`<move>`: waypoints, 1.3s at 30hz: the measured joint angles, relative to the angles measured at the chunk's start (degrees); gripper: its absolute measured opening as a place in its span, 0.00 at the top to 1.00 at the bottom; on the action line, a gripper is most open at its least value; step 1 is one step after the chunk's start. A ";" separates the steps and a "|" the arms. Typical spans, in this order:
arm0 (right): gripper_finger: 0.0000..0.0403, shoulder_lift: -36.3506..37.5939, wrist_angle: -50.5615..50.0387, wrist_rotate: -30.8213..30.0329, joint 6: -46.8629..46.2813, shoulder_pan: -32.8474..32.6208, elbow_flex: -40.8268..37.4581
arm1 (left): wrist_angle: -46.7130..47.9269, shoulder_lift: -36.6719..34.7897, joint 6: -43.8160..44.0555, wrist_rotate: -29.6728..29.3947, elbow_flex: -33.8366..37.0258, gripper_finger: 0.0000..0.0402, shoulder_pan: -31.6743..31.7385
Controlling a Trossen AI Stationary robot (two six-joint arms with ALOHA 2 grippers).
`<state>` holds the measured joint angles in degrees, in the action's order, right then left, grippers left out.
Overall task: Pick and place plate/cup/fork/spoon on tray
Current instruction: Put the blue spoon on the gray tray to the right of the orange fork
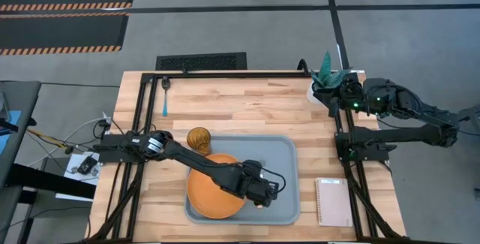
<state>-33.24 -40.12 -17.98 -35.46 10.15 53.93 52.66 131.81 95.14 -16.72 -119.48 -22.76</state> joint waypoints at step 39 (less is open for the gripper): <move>0.53 -0.10 0.31 -0.61 0.80 4.66 0.00 | 10.81 -59.54 -41.39 -11.18 61.82 0.41 56.99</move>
<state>-33.34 -39.81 -18.59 -34.65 14.81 53.93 63.46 72.27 53.75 -27.89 -57.66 34.23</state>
